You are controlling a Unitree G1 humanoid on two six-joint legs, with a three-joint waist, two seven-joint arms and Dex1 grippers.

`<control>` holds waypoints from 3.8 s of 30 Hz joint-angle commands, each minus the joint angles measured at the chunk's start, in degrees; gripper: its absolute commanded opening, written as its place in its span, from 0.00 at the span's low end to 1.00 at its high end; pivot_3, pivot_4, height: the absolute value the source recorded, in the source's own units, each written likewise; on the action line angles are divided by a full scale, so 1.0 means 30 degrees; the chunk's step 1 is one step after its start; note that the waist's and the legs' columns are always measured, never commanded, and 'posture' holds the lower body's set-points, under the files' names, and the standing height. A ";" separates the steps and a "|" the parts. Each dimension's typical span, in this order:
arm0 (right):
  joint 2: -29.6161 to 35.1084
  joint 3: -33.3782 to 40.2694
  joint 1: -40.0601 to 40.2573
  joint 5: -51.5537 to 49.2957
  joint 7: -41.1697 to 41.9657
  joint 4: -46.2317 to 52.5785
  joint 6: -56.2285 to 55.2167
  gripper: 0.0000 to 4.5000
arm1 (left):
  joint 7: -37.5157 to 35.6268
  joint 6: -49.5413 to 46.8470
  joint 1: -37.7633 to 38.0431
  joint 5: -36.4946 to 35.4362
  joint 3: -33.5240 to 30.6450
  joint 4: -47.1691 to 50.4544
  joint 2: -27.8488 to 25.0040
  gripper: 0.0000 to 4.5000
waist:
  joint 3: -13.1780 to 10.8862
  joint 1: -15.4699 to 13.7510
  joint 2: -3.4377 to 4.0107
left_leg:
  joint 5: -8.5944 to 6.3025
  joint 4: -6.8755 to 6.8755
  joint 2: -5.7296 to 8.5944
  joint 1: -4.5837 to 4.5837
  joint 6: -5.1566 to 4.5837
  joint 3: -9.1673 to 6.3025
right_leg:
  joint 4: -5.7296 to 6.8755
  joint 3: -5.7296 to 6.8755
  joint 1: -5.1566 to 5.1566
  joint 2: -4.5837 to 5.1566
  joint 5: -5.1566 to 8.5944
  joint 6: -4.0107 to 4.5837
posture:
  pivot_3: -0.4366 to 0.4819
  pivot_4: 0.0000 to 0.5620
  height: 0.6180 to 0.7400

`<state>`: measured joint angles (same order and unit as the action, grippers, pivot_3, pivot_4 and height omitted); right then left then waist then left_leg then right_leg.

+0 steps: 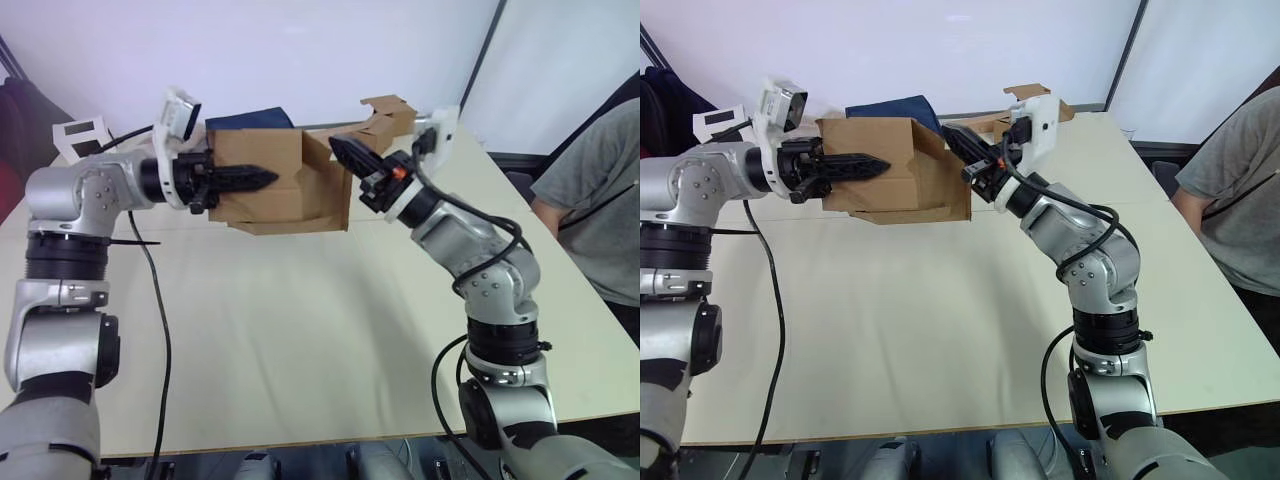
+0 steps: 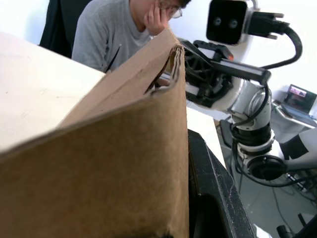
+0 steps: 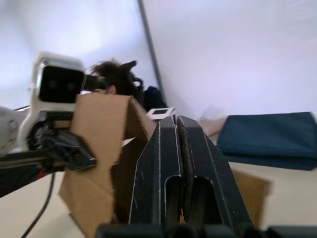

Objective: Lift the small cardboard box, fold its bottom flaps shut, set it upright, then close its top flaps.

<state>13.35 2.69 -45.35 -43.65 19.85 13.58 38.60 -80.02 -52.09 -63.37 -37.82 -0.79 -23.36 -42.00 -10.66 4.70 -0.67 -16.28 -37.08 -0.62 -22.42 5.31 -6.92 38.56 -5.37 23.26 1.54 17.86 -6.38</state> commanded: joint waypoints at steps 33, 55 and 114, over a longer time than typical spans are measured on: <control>0.1742 -0.0507 0.0943 -0.0045 0.2971 0.3273 0.0649 0.01 | -0.0443 -0.0896 -0.0045 -0.0607 -0.0436 0.1669 -0.0053 0.00 | -0.0001 0.0241 0.0001 | -0.0006 -0.0001 0.0003 -0.0002 -0.0010 -0.0006 | 0.0005 0.0000 0.0002 0.0003 0.0001 0.0000 | 0.48 0.27 1.00; 0.6821 -0.1323 0.4812 0.0067 0.4617 0.6125 0.2527 0.01 | -0.0535 -0.0676 -0.0857 -0.0691 -0.0586 0.1616 0.0549 0.00 | -0.0003 0.0245 0.0002 | -0.0020 -0.0009 0.0003 -0.0007 -0.0035 -0.0006 | -0.0005 -0.0001 -0.0009 -0.0001 0.0002 -0.0003 | 0.48 0.27 1.00; 0.3608 0.1326 0.0992 0.2019 0.5477 -0.3137 -0.2528 0.01 | 0.0423 -0.0703 -0.0185 -0.1121 -0.0749 0.2766 0.0087 0.00 | -0.0006 0.0338 0.0008 | 0.0048 -0.0009 0.0004 -0.0006 0.0086 0.0005 | 0.0007 -0.0009 0.0004 -0.0001 0.0002 -0.0003 | 0.48 0.27 1.00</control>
<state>24.85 5.11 -41.91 -33.40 34.16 -1.09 30.43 -78.66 -54.65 -62.81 -40.92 -1.28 -16.18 -40.58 -10.68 5.71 -0.65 -16.14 -37.10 -0.61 -22.44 5.57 -6.90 38.60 -5.39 23.27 1.54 17.86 -6.39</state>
